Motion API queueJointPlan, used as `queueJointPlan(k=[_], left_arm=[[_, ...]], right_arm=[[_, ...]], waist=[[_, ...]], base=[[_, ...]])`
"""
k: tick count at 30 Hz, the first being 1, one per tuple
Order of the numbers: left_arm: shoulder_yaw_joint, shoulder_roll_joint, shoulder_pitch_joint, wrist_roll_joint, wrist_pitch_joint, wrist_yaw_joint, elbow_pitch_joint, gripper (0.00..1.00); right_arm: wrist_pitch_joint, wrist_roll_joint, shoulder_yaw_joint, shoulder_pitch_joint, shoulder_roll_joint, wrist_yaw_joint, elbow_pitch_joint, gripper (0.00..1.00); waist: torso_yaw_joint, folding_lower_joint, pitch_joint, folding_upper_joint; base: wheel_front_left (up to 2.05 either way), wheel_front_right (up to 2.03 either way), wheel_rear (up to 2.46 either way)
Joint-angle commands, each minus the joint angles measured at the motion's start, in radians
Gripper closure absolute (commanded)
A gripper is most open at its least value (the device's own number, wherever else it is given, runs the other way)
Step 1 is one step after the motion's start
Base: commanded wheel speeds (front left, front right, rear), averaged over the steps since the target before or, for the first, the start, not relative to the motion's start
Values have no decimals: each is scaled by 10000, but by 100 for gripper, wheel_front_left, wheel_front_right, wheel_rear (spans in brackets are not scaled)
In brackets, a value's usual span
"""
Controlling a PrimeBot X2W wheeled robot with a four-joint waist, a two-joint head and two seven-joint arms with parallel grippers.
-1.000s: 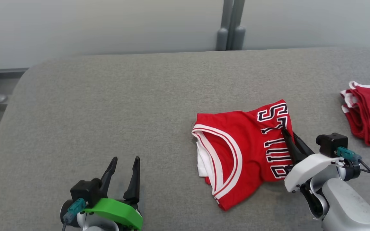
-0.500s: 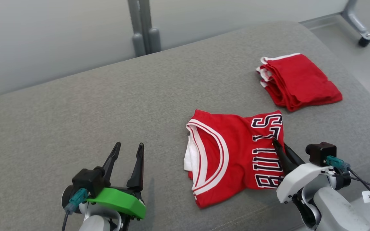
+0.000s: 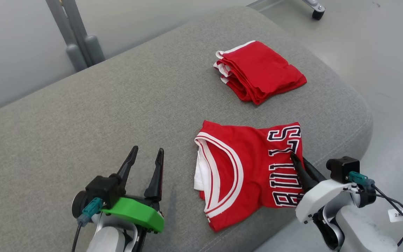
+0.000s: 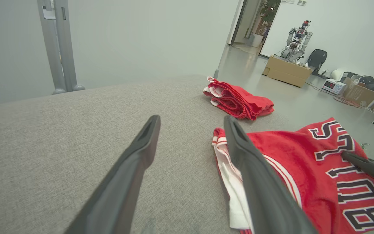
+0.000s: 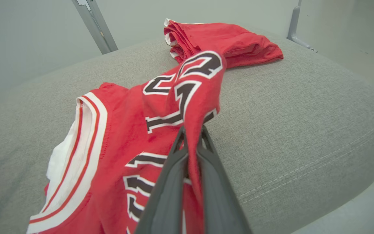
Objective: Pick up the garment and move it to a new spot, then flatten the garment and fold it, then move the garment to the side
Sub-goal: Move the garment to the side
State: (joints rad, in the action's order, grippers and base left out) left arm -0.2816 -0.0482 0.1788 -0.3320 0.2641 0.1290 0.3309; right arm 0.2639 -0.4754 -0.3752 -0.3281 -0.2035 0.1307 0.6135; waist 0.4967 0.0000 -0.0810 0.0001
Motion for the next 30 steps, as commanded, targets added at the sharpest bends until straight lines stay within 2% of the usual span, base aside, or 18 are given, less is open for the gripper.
queueJointPlan(k=[1, 6, 13, 18, 23, 30], left_arm=[[-72, -57, 190, 71, -8, 23, -23, 0], [-268, -61, 465, 250, -8, 23, 18, 0], [-420, -106, 881, 586, -8, 23, 112, 0], [-491, -210, 1114, 636, -8, 23, 86, 0], [-544, -236, 1280, 621, -8, 23, -12, 0], [-615, -342, 1239, 566, -8, 23, -77, 0]], right_arm=[[-2, 140, -92, -302, 54, -5, -107, 100], [-2, 383, -369, -1041, 144, -5, -201, 100], [-2, 759, -346, -3351, 246, -6, -1, 100], [-2, 1060, 580, -4962, 74, -6, 752, 100], [-2, 1752, 2060, -5867, -663, -5, 1396, 100], [-2, 2812, 4059, -6042, -1840, -6, 2277, 100]], waist=[[1, 0, -414, -1], [-523, 0, -938, -1], [-1546, 0, -1921, -1], [-2110, 0, -2427, -1], [-2528, 0, -2680, -1], [-2784, 0, -2846, -1]], base=[[0, 0, 0], [0, 0, 0], [0, 0, 0], [0, 0, 0], [0, 0, 0], [0, 0, 0]])
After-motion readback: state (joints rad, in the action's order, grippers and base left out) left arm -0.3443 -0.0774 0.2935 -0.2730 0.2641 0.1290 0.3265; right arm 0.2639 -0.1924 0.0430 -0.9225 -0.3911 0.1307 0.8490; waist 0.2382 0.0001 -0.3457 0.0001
